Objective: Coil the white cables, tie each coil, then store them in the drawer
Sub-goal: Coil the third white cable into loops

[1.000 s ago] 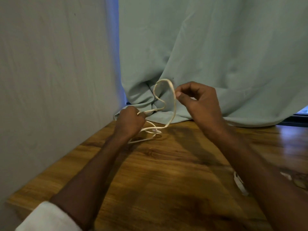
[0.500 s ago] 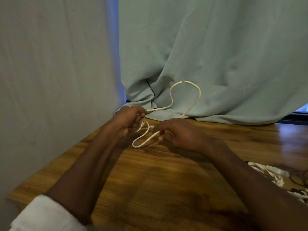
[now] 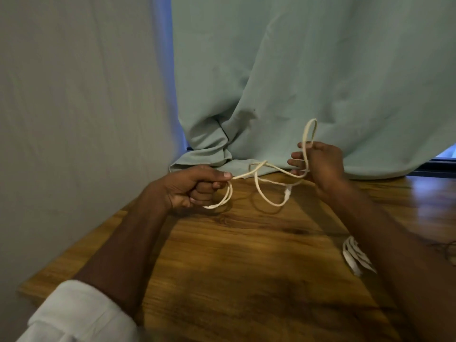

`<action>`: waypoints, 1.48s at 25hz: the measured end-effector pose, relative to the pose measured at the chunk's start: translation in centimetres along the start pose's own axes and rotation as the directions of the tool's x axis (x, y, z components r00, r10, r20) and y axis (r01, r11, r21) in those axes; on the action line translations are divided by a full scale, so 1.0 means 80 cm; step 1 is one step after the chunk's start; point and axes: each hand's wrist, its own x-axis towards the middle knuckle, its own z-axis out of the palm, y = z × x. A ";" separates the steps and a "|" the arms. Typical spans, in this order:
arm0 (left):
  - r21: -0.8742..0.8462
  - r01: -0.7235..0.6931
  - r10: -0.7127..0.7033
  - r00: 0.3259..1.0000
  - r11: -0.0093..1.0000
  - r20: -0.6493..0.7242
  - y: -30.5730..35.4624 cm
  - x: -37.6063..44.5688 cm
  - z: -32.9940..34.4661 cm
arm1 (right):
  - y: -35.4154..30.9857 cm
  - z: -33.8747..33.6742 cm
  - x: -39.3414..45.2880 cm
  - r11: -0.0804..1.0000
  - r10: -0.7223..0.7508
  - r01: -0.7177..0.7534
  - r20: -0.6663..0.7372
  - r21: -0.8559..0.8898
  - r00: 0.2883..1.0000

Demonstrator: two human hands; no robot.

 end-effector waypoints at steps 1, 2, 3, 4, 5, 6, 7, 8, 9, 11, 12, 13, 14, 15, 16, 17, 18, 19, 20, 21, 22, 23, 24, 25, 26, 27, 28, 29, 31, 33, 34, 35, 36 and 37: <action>-0.042 -0.041 0.041 0.999 0.998 0.006 -0.001 0.001 0.002 | 0.005 0.004 0.005 1.000 0.021 -0.021 0.021 0.005 1.000; -0.096 -0.073 0.074 0.997 0.993 0.004 -0.002 0.004 0.005 | 0.008 0.008 0.005 0.999 0.047 -0.047 0.039 0.001 0.998; -0.159 -0.096 0.095 0.995 0.983 -0.008 -0.004 0.009 0.007 | 0.012 0.011 0.011 0.999 0.042 -0.042 0.013 -0.028 0.999; -0.222 -0.108 0.103 0.994 0.969 -0.032 -0.006 0.014 0.009 | 0.011 0.011 0.011 0.994 -0.004 -0.003 -0.066 -0.110 0.998; -0.274 -0.110 0.096 0.993 0.955 -0.065 -0.008 0.020 0.010 | 0.008 0.007 0.014 0.973 -0.101 0.059 -0.180 -0.225 0.978; -0.311 -0.105 0.079 0.992 0.945 -0.096 -0.009 0.024 0.010 | -0.001 0.001 0.007 0.927 -0.252 0.145 -0.290 -0.345 0.923; -0.331 -0.101 0.065 0.991 0.938 -0.120 -0.009 0.028 0.010 | -0.009 -0.003 0.003 0.855 -0.448 0.293 -0.326 -0.427 0.832; -0.341 -0.098 0.053 0.989 0.935 -0.138 -0.009 0.031 0.010 | -0.019 -0.002 -0.008 0.754 -0.619 0.475 -0.251 -0.453 0.744; -0.342 -0.095 0.045 0.987 0.935 -0.153 -0.009 0.034 0.010 | -0.027 0.003 -0.021 0.652 -0.728 0.634 -0.109 -0.416 0.677; -0.322 -0.090 0.031 0.982 0.942 -0.184 -0.010 0.035 0.009 | -0.028 0.030 -0.053 0.599 -0.716 0.771 0.287 -0.214 0.636; -0.309 -0.094 0.032 0.979 0.946 -0.200 -0.010 0.035 0.008 | -0.025 0.045 -0.072 0.631 -0.620 0.759 0.484 -0.159 0.617; -0.298 -0.104 0.039 0.976 0.949 -0.216 -0.011 0.036 0.007 | -0.015 0.059 -0.084 0.661 -0.499 0.732 0.632 -0.165 0.593; -0.293 -0.115 0.047 0.972 0.949 -0.229 -0.011 0.037 0.006 | -0.005 0.067 -0.089 0.657 -0.373 0.718 0.729 -0.229 0.574; -0.295 -0.122 0.050 0.969 0.948 -0.240 -0.011 0.037 0.005 | 0.006 0.068 -0.085 0.593 -0.273 0.739 0.784 -0.320 0.558; -0.302 -0.130 0.055 0.968 0.945 -0.245 -0.009 0.036 0.004 | 0.014 0.065 -0.078 0.467 -0.196 0.778 0.808 -0.421 0.555; -0.308 -0.143 0.066 0.967 0.941 -0.247 -0.007 0.034 0.003 | 0.019 0.060 -0.069 0.307 -0.146 0.809 0.815 -0.501 0.561; -0.309 -0.158 0.081 0.965 0.938 -0.248 -0.005 0.032 0.003 | 0.024 0.055 -0.062 0.167 -0.111 0.805 0.801 -0.569 0.589; -0.303 -0.163 0.089 0.966 0.939 -0.243 -0.004 0.030 0.003 | 0.029 0.051 -0.055 0.106 -0.113 0.776 0.768 -0.622 0.631; -0.291 -0.151 0.085 0.970 0.945 -0.227 -0.003 0.029 0.006 | 0.034 0.048 -0.050 0.113 -0.141 0.743 0.730 -0.659 0.669; -0.274 -0.127 0.074 0.978 0.953 -0.195 -0.004 0.029 0.009 | 0.039 0.046 -0.046 0.154 -0.180 0.721 0.699 -0.675 0.693; -0.255 -0.093 0.056 0.987 0.963 -0.149 -0.004 0.029 0.013 | 0.042 0.045 -0.042 0.214 -0.207 0.706 0.675 -0.675 0.708; -0.236 -0.055 0.034 0.995 0.970 -0.094 -0.004 0.028 0.017 | 0.044 0.044 -0.038 0.287 -0.216 0.691 0.658 -0.663 0.721; -0.223 -0.022 0.015 0.999 0.975 -0.033 -0.004 0.027 0.021 | 0.045 0.043 -0.034 0.369 -0.210 0.679 0.655 -0.635 0.726; -0.224 -0.002 0.010 0.999 0.974 0.032 -0.003 0.026 0.023 | 0.045 0.043 -0.031 0.454 -0.200 0.674 0.670 -0.584 0.715; -0.240 0.005 0.019 0.995 0.971 0.094 -0.001 0.024 0.025 | 0.045 0.043 -0.031 0.538 -0.203 0.673 0.697 -0.507 0.688; -0.258 0.005 0.034 0.989 0.966 0.147 0.000 0.022 0.026 | 0.047 0.044 -0.031 0.620 -0.224 0.664 0.718 -0.417 0.660; -0.271 0.006 0.048 0.980 0.963 0.191 0.001 0.019 0.026 | 0.048 0.045 -0.032 0.696 -0.255 0.639 0.719 -0.327 0.646; -0.276 0.009 0.058 0.970 0.961 0.235 0.002 0.018 0.027 | 0.049 0.047 -0.034 0.758 -0.282 0.603 0.709 -0.248 0.646; -0.267 0.020 0.068 0.946 0.964 0.317 0.003 0.015 0.031 | 0.049 0.051 -0.039 0.829 -0.303 0.540 0.698 -0.143 0.649; -0.224 0.031 0.053 0.932 0.974 0.358 0.001 0.016 0.037 | 0.047 0.058 -0.048 0.856 -0.318 0.513 0.717 -0.064 0.620; -0.197 0.037 0.038 0.931 0.980 0.362 0.000 0.017 0.041 | 0.044 0.060 -0.051 0.869 -0.331 0.494 0.711 -0.026 0.620; -0.172 0.039 0.026 0.933 0.984 0.359 0.000 0.018 0.044 | 0.040 0.060 -0.054 0.878 -0.352 0.479 0.689 0.007 0.634; -0.156 0.040 0.017 0.937 0.987 0.349 -0.001 0.018 0.046 | 0.035 0.058 -0.056 0.851 -0.392 0.525 0.663 -0.001 0.637; -0.153 0.040 0.014 0.942 0.987 0.335 0.000 0.018 0.047 | 0.030 0.053 -0.054 0.751 -0.469 0.656 0.645 -0.069 0.604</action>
